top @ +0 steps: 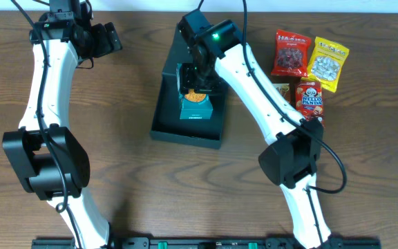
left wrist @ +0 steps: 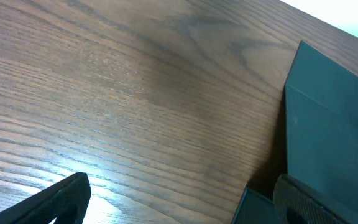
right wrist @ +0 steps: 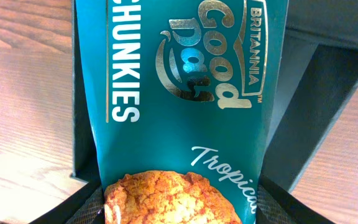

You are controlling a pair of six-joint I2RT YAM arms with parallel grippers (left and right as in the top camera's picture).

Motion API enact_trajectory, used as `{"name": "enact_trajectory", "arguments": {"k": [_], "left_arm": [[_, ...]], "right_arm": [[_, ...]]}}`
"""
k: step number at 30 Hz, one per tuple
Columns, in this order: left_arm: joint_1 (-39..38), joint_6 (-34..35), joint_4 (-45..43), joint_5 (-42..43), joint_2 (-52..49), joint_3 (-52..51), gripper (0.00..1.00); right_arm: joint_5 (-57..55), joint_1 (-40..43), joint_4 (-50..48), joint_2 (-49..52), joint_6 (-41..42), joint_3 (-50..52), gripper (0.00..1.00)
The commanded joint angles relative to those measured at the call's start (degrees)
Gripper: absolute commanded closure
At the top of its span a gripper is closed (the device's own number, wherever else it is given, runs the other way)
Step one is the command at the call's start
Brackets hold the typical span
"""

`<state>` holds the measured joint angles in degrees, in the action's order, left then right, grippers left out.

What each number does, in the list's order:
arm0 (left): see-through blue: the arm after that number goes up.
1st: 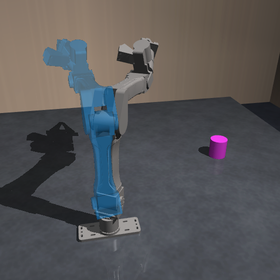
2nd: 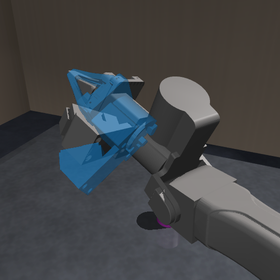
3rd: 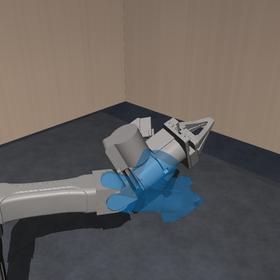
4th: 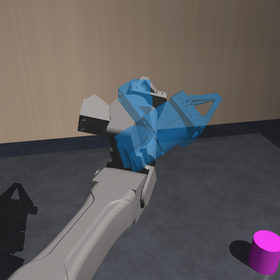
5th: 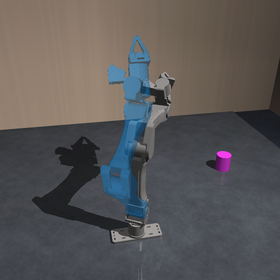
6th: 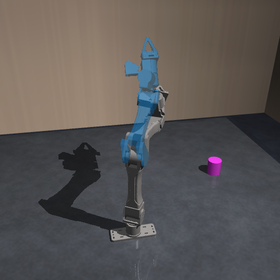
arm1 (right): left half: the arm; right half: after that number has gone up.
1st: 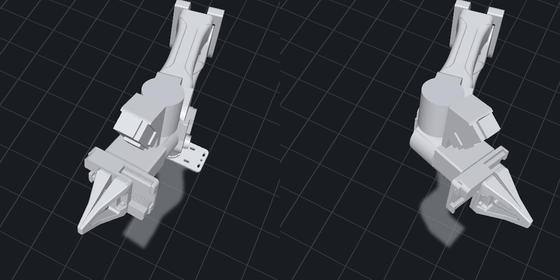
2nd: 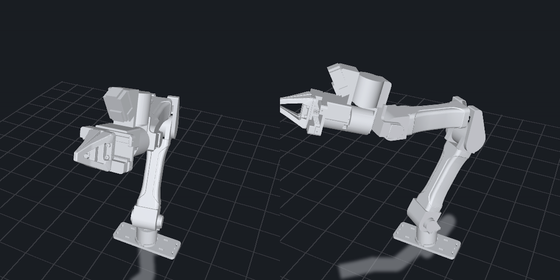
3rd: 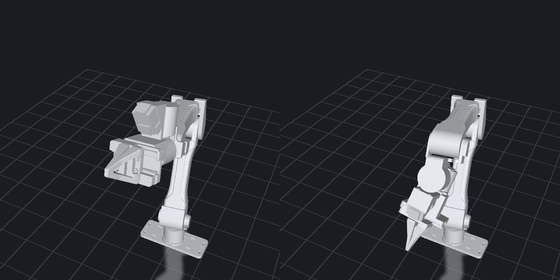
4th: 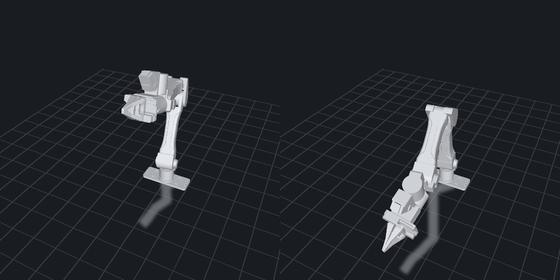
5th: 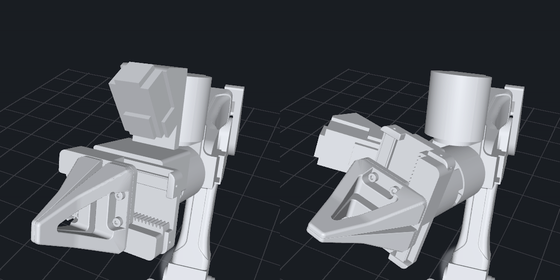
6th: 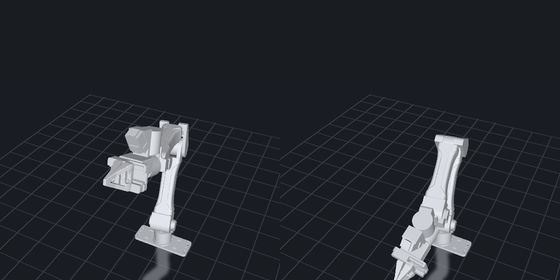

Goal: Pack container
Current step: 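Lower the cookie box into the black box and open the right gripper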

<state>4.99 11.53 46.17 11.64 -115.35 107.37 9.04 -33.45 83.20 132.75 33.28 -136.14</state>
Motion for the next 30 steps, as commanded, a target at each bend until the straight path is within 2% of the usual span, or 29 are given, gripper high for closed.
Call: {"name": "enact_trajectory", "arguments": {"k": [1,4,7,13,15,18,19,27,30], "left_arm": [[0.2,-1.2,0.0,-0.2,0.0,0.2,0.05],[0.2,-1.0,0.0,-0.2,0.0,0.2,0.05],[0.2,-1.0,0.0,-0.2,0.0,0.2,0.05],[0.2,-1.0,0.1,-0.1,0.0,0.2,0.05],[0.3,-1.0,0.1,0.0,0.0,0.2,0.05],[0.3,-0.8,0.1,0.0,0.0,0.2,0.05],[0.3,-0.8,0.2,0.0,0.0,0.2,0.05],[0.2,-0.1,0.9,0.5,0.0,0.2,0.05],[0.3,-0.1,1.3,0.5,0.0,0.2,0.05]], "right_arm": [[-0.7,-1.2,-0.1,0.0,4.5,-0.5,0.39],[-0.7,-1.9,0.1,0.0,5.0,-0.5,0.45],[-0.7,-3.1,0.5,0.0,5.7,-0.5,0.47],[-3.0,-6.3,0.5,0.0,8.5,-0.4,0.45],[-4.0,-7.2,0.4,0.0,9.8,-0.3,0.39],[-5.4,-8.3,0.4,0.0,10.9,-0.1,0.04],[-6.2,-8.7,0.3,0.0,10.9,0.0,0.01],[-9.9,-8.0,0.0,0.0,10.7,0.0,0.01],[-8.8,-7.3,1.3,0.0,5.0,0.0,0.01]]}}
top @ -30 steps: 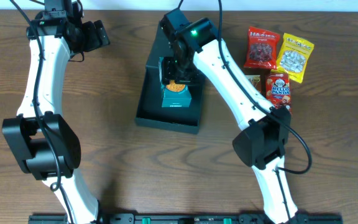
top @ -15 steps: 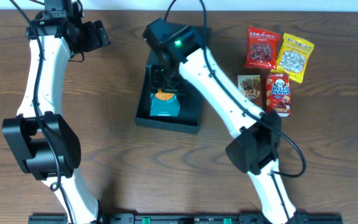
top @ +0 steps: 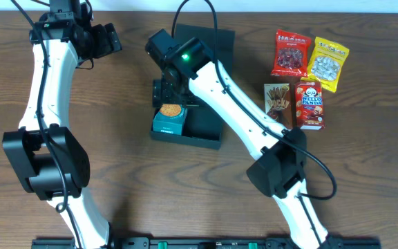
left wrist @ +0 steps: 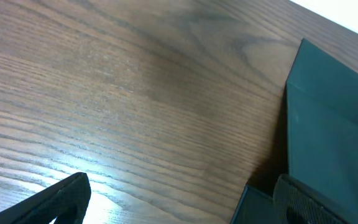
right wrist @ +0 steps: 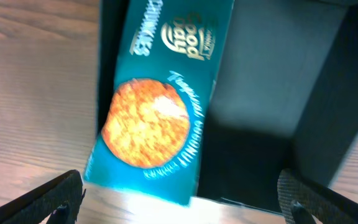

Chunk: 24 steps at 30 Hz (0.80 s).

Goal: Pack container
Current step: 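Lower the cookie box into the black box and open the right gripper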

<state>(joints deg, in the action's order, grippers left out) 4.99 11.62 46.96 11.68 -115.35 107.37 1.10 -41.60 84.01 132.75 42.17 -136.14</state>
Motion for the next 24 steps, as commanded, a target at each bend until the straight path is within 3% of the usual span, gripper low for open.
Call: {"name": "enact_trajectory", "arguments": {"k": [1,2,3,6,8,9,24], "left_arm": [[0.3,-0.2,0.6,0.4,0.0,0.2,0.05],[0.3,-0.2,0.6,0.4,0.0,0.2,0.05],[0.3,-0.2,0.6,0.4,0.0,0.2,0.05],[0.3,-0.2,0.6,0.4,0.0,0.2,0.05],[0.3,-0.2,0.6,0.4,0.0,0.2,0.05],[0.3,-0.2,0.6,0.4,0.0,0.2,0.05],[0.3,-0.9,4.0,0.6,-0.2,0.0,0.05]], "right_arm": [[-0.2,1.0,0.8,0.0,-7.0,0.0,0.01],[0.9,1.1,1.1,0.0,-10.4,0.0,0.02],[1.7,1.1,1.2,0.0,-12.3,0.0,0.13],[3.0,0.4,1.3,0.0,-19.4,0.0,0.64],[2.3,-0.3,0.8,0.1,-25.7,0.1,0.90],[1.4,-0.5,0.5,0.2,-27.3,0.2,0.98],[0.9,5.2,-0.7,11.4,-28.5,0.2,0.99]]}}
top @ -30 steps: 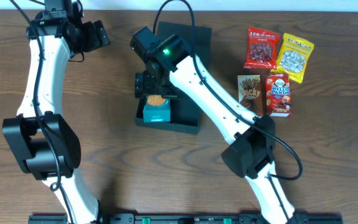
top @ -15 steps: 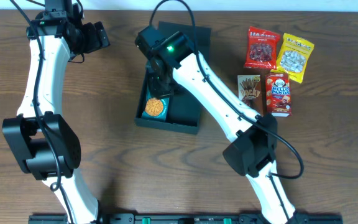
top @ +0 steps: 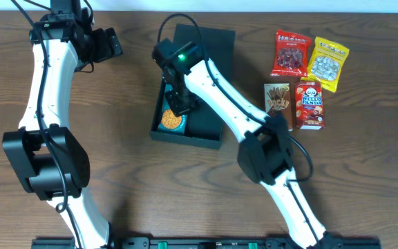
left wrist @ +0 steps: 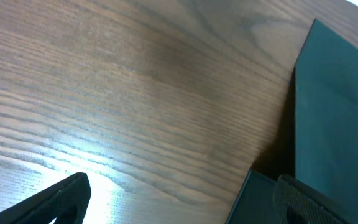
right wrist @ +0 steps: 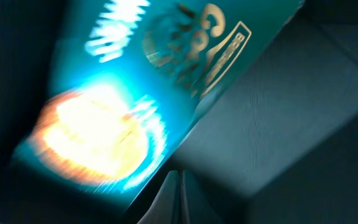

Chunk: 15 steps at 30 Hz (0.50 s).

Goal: Pack container
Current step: 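Lower the cookie box into the black box and open the right gripper, then withdraw the right gripper and move it over the Pocky box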

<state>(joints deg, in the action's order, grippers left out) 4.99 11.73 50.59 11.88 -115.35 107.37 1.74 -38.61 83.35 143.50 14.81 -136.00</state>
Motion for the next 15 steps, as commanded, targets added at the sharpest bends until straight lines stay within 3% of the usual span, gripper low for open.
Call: {"name": "enact_trajectory", "arguments": {"k": [1,15], "left_arm": [[0.3,-1.1,0.4,0.4,-0.3,0.0,0.05],[0.2,-0.8,0.0,3.0,-0.5,0.0,0.05]], "right_arm": [[0.2,3.1,0.0,0.9,-1.2,0.1,0.98],[0.0,14.8,-4.8,1.2,-8.1,0.1,0.98]]}}
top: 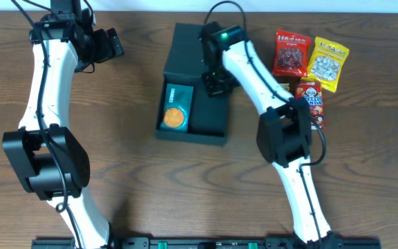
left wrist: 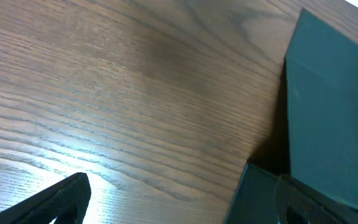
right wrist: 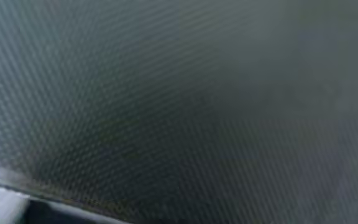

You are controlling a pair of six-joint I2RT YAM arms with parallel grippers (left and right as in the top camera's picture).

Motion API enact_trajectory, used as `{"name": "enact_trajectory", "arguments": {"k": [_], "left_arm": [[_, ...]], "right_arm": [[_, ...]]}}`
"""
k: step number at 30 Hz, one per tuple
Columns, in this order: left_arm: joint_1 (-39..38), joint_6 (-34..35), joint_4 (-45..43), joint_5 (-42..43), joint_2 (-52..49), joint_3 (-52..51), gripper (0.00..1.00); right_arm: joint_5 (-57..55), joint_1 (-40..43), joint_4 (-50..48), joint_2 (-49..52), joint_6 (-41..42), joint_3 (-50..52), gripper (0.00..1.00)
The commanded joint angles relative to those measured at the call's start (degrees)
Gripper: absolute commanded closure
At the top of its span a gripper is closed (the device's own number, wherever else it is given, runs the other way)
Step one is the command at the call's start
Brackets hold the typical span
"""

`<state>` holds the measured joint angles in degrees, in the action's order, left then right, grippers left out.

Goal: Pack container
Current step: 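Withdraw the right gripper and move it over the Pocky box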

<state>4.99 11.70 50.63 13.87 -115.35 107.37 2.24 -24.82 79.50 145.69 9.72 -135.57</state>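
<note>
The black container [top: 192, 48] lies open at mid-table. A teal cookie pack [top: 175, 107] lies flat in its left half. My right gripper [top: 216, 79] is low over the container's right half; the right wrist view shows only the container's dark textured surface [right wrist: 179, 93] and no fingers. My left gripper [top: 106, 41] is at the far left, open and empty above bare wood, its own view [left wrist: 182, 208] catching the container's side [left wrist: 328, 93].
To the right of the container lie a red candy bag [top: 291, 52], a yellow snack bag [top: 327, 62], a red Hello Panda box [top: 311, 97] and a brown Pocky box [top: 282, 90] partly under my right arm.
My right gripper has moved from the cookie pack in the container's left half to its right half. The pack now lies flat and uncovered. The container has shifted slightly right.
My right gripper first held the cookie pack over the container. Then it was open above the pack, which lay across the container's front left wall. Then shut fingers were down at the pack inside. Now the pack lies flat in the left half.
</note>
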Motion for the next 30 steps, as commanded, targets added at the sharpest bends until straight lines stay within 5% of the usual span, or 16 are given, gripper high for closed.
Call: {"name": "enact_trajectory", "arguments": {"k": [1,19,30], "left_arm": [[0.2,-0.7,-0.1,1.0,-0.5,0.0,0.05],[-3.3,-1.2,0.1,-1.2,-0.6,0.0,0.05],[-7.8,0.2,0.1,-2.4,-1.3,0.0,0.05]], "right_arm": [[-0.8,1.4,-2.2,-1.0,-3.4,-0.4,0.98],[9.5,2.9,-5.0,-9.6,-10.6,-0.6,0.98],[7.6,17.3,-10.0,-14.8,-11.0,-0.5,0.99]]}}
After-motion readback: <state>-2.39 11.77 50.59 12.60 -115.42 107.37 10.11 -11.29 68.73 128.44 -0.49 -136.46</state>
